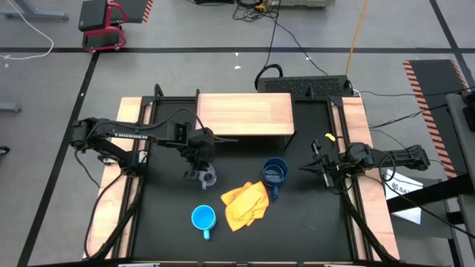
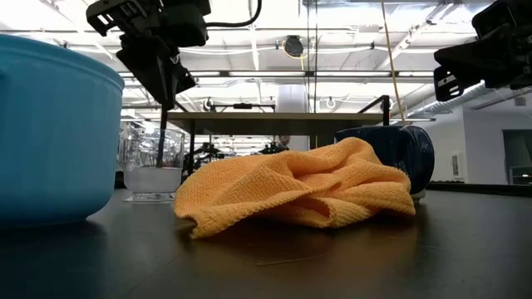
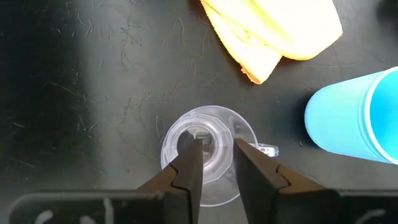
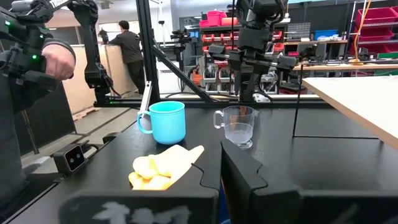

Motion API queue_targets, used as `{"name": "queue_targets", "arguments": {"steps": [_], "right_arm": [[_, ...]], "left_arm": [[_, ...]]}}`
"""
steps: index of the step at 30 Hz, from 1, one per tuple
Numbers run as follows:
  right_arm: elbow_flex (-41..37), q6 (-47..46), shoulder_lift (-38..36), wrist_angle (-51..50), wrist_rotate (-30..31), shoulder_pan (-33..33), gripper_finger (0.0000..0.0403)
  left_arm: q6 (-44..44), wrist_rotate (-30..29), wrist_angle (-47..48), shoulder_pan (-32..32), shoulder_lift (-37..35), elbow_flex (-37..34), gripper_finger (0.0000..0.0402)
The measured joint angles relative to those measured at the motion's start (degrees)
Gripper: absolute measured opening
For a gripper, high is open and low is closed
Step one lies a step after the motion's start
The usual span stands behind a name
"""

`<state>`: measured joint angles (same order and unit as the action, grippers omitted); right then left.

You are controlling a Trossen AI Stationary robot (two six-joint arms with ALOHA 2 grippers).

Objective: Stack small to large cups/mugs on shelf
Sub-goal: Put the transparent mug on the shelf

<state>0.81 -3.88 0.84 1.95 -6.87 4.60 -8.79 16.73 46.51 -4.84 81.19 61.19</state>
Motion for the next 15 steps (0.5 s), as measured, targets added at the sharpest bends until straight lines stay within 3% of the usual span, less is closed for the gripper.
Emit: {"name": "queue_targets", "arguments": {"steps": [15], "right_arm": [[0.0,0.0,0.0,0.0,0.0,0.0,0.0000]], "left_arm": [[0.3,-1.8,0.0,0.0,0.2,0.0,0.0161]]}}
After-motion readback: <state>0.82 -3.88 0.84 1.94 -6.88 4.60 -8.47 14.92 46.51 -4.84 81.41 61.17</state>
